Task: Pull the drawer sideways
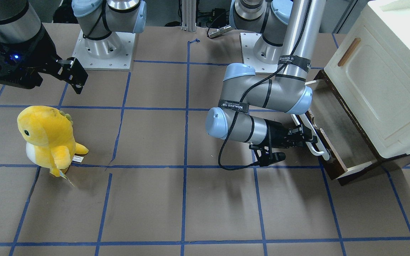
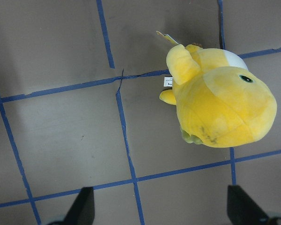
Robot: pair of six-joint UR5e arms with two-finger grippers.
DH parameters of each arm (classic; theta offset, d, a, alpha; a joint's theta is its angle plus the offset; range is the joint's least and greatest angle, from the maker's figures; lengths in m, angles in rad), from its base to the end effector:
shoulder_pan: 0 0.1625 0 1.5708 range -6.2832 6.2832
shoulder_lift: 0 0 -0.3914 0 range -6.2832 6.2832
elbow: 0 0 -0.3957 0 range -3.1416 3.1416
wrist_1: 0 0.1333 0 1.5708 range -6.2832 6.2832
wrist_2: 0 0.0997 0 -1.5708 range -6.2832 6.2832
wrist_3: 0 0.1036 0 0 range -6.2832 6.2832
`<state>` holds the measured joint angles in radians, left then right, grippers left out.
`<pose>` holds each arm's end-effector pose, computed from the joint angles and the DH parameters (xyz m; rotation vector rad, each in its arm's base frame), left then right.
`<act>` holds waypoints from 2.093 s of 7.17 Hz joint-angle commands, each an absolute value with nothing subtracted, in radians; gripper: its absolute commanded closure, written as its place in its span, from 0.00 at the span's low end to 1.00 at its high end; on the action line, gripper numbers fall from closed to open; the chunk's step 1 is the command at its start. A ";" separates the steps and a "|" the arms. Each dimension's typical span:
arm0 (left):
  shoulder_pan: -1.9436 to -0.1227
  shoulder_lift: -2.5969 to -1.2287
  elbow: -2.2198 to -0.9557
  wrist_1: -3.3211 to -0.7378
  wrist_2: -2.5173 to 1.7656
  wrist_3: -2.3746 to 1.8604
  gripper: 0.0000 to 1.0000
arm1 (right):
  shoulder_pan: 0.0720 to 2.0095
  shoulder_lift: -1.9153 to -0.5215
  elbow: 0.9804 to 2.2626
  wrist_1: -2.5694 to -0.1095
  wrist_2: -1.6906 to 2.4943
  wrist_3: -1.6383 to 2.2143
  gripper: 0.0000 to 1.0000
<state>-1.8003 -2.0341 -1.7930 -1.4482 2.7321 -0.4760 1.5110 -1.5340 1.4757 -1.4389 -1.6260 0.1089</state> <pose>-0.1609 -0.5206 0.1740 0.1229 1.9112 0.0840 0.0974 -0.5080 0.4662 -0.2566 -3.0719 -0.1114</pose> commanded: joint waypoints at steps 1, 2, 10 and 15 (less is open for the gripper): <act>-1.802 -2.014 -1.781 -1.453 2.726 -0.471 0.00 | 1.511 -1.534 1.476 -1.439 -1.626 0.109 0.00; -1.815 -1.996 -1.755 -1.441 2.686 -0.397 0.00 | 1.511 -1.534 1.476 -1.439 -1.626 0.109 0.00; -1.554 -1.630 -1.525 -1.432 1.592 0.011 0.00 | 1.511 -1.534 1.476 -1.439 -1.626 0.109 0.00; -1.559 -1.569 -1.571 -1.479 1.562 0.023 0.00 | 1.511 -1.534 1.476 -1.439 -1.626 0.109 0.00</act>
